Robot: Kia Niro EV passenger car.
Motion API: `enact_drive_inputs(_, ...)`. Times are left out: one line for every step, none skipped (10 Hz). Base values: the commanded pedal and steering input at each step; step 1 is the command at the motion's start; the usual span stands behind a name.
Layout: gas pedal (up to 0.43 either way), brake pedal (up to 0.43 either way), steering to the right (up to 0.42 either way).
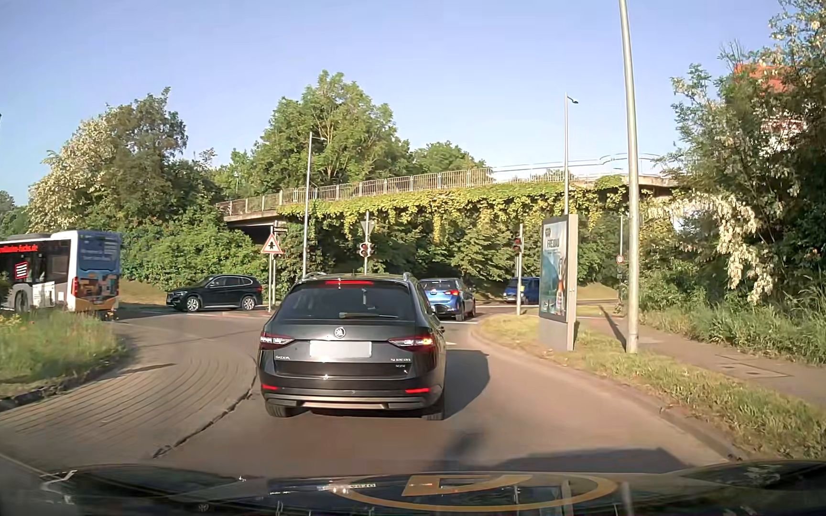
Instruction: Follow the waypoints while adhering to traffic rules and regulations
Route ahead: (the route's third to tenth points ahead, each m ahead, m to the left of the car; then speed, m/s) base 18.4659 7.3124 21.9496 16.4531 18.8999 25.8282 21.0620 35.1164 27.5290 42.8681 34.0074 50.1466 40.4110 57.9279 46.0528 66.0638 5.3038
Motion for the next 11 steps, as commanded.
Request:
enact_drive_inputs(0.197,0.0,0.062)
enact_drive_inputs(0.189,0.0,0.04)
enact_drive_inputs(0.157,0.0,0.017)
enact_drive_inputs(0.15,0.0,-0.008)
enact_drive_inputs(0.15,0.0,-0.029)
enact_drive_inputs(0.15,0.0,-0.056)
enact_drive_inputs(0.15,0.0,-0.083)
enact_drive_inputs(0.15,0.0,-0.115)
enact_drive_inputs(0.15,0.0,-0.14)
enact_drive_inputs(0.15,0.0,-0.18)
enact_drive_inputs(0.15,0.0,-0.217)
